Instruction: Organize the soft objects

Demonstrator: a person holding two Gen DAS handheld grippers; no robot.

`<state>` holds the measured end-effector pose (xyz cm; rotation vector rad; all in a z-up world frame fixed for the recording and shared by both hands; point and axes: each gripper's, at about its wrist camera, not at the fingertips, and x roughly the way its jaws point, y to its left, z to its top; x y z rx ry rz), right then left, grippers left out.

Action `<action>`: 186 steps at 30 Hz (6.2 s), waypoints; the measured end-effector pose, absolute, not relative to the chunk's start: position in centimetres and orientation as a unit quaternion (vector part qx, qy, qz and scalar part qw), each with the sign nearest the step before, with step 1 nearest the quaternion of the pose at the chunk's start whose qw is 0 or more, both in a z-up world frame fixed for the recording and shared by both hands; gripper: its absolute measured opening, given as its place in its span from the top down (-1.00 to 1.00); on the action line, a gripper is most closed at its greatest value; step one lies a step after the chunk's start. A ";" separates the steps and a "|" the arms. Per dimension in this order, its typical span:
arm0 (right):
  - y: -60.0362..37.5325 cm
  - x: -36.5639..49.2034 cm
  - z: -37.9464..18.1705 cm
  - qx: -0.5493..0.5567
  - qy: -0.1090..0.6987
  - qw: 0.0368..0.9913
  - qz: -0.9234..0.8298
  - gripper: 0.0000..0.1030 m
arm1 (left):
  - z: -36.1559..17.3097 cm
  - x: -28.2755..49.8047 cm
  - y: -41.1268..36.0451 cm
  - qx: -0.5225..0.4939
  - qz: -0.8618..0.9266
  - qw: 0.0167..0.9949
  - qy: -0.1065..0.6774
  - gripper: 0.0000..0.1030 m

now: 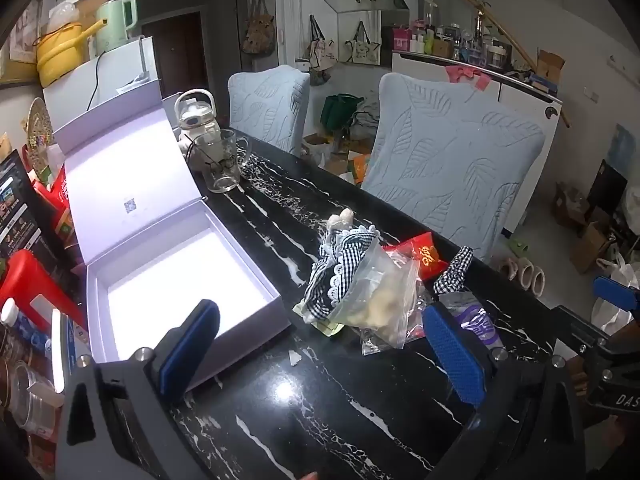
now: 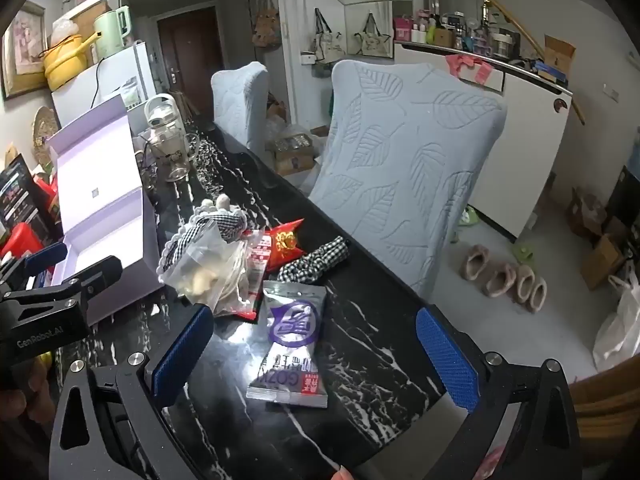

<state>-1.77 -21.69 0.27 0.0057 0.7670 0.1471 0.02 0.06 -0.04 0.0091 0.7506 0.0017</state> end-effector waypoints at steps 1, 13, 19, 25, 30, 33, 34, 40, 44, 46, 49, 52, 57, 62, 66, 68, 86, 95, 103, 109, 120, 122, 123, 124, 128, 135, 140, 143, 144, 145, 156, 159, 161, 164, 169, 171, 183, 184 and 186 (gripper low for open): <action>-21.7 -1.8 0.3 0.002 0.374 0.925 0.071 -1.00 | -0.1 0.1 0.1 0.003 0.003 0.930 0.368 -1.00; -22.2 -1.8 1.3 0.002 0.373 0.925 0.067 -1.00 | 0.8 -0.7 0.4 -0.001 -0.010 0.934 0.356 -1.00; -22.5 -2.1 1.1 -0.001 0.368 0.928 0.063 -1.00 | 0.7 -0.6 0.0 0.004 -0.011 0.934 0.358 -1.00; -22.5 -2.0 1.0 0.001 0.369 0.927 0.064 -1.00 | 0.7 -0.7 -0.1 0.003 -0.014 0.934 0.357 -1.00; -22.5 -2.0 0.9 0.001 0.369 0.927 0.064 -1.00 | 0.7 -0.7 -0.1 0.004 -0.015 0.934 0.357 -1.00; -22.5 -2.0 0.9 0.001 0.369 0.927 0.064 -1.00 | 0.7 -0.8 -0.2 0.004 -0.015 0.934 0.356 -1.00; -22.5 -2.0 0.9 0.001 0.369 0.927 0.064 -1.00 | 0.8 -0.8 -0.2 0.003 -0.015 0.934 0.356 -1.00; -22.3 -2.0 0.8 0.001 0.370 0.927 0.066 -1.00 | 0.9 -0.9 -0.3 0.005 -0.015 0.935 0.353 -1.00; -22.2 -1.9 0.7 0.000 0.370 0.927 0.068 -1.00 | 1.0 -0.9 -0.3 0.006 -0.015 0.936 0.353 -1.00; -22.2 -1.9 0.7 0.000 0.369 0.927 0.069 -1.00 | 1.1 -1.0 -0.3 0.006 -0.015 0.936 0.352 -1.00; -22.2 -1.9 0.6 0.000 0.369 0.927 0.069 -1.00 | 1.1 -1.0 -0.3 0.006 -0.015 0.936 0.352 -1.00; -22.2 -1.9 0.6 0.000 0.369 0.927 0.069 -1.00 | 1.1 -1.1 -0.3 0.006 -0.015 0.936 0.352 -1.00; -22.1 -1.9 0.6 0.001 0.370 0.926 0.072 -1.00 | 1.4 -1.2 -0.3 0.006 -0.015 0.937 0.349 -1.00; -22.1 -1.9 0.7 0.001 0.369 0.927 0.073 -1.00 | 1.6 -1.3 -0.3 0.005 -0.015 0.937 0.349 -1.00; -22.1 -1.9 0.7 0.001 0.368 0.927 0.073 -1.00 | 1.5 -1.3 -0.3 0.006 -0.015 0.937 0.349 -1.00; -22.1 -1.9 0.7 0.001 0.368 0.927 0.073 -1.00 | 1.6 -1.3 -0.3 0.006 -0.015 0.937 0.349 -1.00; -21.9 -2.1 0.8 0.001 0.366 0.927 0.077 -1.00 | 1.5 -1.3 -0.3 0.004 -0.015 0.937 0.349 -1.00; -22.5 -2.2 0.3 0.009 0.369 0.926 0.081 -1.00 | 1.6 -1.3 -0.8 0.002 -0.023 0.936 0.352 -1.00; -23.1 -1.9 -1.0 0.017 0.382 0.919 0.094 -1.00 | 0.2 -1.0 -1.5 -0.003 -0.034 0.932 0.362 -1.00; -23.6 -0.8 -2.4 0.021 0.401 0.910 0.102 -1.00 | -0.8 -0.6 -1.9 -0.012 -0.038 0.931 0.364 -1.00; -22.8 1.5 -6.2 0.017 0.439 0.887 0.146 -0.95 | -3.5 0.3 -1.9 -0.042 -0.035 0.920 0.387 -1.00; -22.6 2.1 -7.0 0.016 0.448 0.880 0.154 -0.90 | -3.9 0.5 -1.7 -0.047 -0.031 0.919 0.391 -1.00; -22.4 2.4 -7.4 0.015 0.452 0.878 0.155 -0.90 | -4.1 0.7 -1.7 -0.050 -0.029 0.918 0.392 -1.00; -22.3 2.7 -7.8 0.013 0.457 0.875 0.157 -0.90 | -4.2 0.7 -1.7 -0.052 -0.028 0.918 0.393 -1.00; -21.8 3.7 -9.1 0.001 0.470 0.867 0.165 -0.90 | -4.7 1.2 -1.6 -0.057 -0.026 0.917 0.395 -1.00; -21.1 4.5 -10.8 -0.017 0.482 0.861 0.159 -0.66 | -5.1 2.3 -2.0 -0.055 -0.029 0.916 0.396 -1.00; -20.7 4.2 -10.7 -0.035 0.472 0.865 0.167 0.21 | -5.4 3.5 -2.7 -0.043 -0.044 0.916 0.398 -1.00; -21.4 4.2 -10.4 -0.022 0.474 0.861 0.184 0.28 | -5.7 4.5 -3.0 -0.036 -0.052 0.916 0.397 -1.00; -21.7 4.3 -10.3 -0.016 0.474 0.860 0.186 0.28 | -5.8 4.9 -3.2 -0.033 -0.056 0.916 0.396 -1.00; -22.2 4.2 -10.1 -0.011 0.476 0.859 0.188 0.28 | -5.9 5.3 -3.3 -0.030 -0.058 0.916 0.396 -1.00; -25.8 4.4 -9.0 0.016 0.478 0.864 0.159 0.27 | -8.9 9.2 -4.5 -0.004 -0.064 0.900 0.430 -0.87; -25.9 5.0 -9.1 0.020 0.479 0.863 0.157 0.27 | -9.2 9.5 -4.9 0.014 -0.052 0.901 0.430 -0.75; -26.0 5.3 -9.3 0.021 0.481 0.862 0.158 0.27 | -9.3 9.5 -5.1 0.025 -0.048 0.902 0.429 -0.67; -26.0 5.4 -9.5 0.023 0.483 0.861 0.159 0.27 | -9.3 9.2 -5.3 0.037 -0.038 0.903 0.426 -0.38; -26.0 5.4 -9.7 0.027 0.484 0.861 0.155 0.27 | -9.5 8.2 -4.7 0.035 -0.035 0.902 0.430 -0.02; -26.0 5.4 -9.7 0.029 0.483 0.861 0.154 0.27 | -9.2 7.7 -4.5 0.031 -0.033 0.902 0.428 0.02; -25.6 4.9 -9.3 0.032 0.476 0.862 0.173 0.27 | -7.3 4.2 -1.6 -0.029 -0.016 0.904 0.427 0.29; -25.5 4.8 -9.2 0.031 0.475 0.862 0.176 0.27 | -7.1 3.8 -1.4 -0.030 -0.013 0.905 0.425 0.29; -25.3 4.6 -9.0 0.029 0.472 0.862 0.181 0.27 | -6.8 3.0 -1.1 -0.032 -0.009 0.907 0.421 0.30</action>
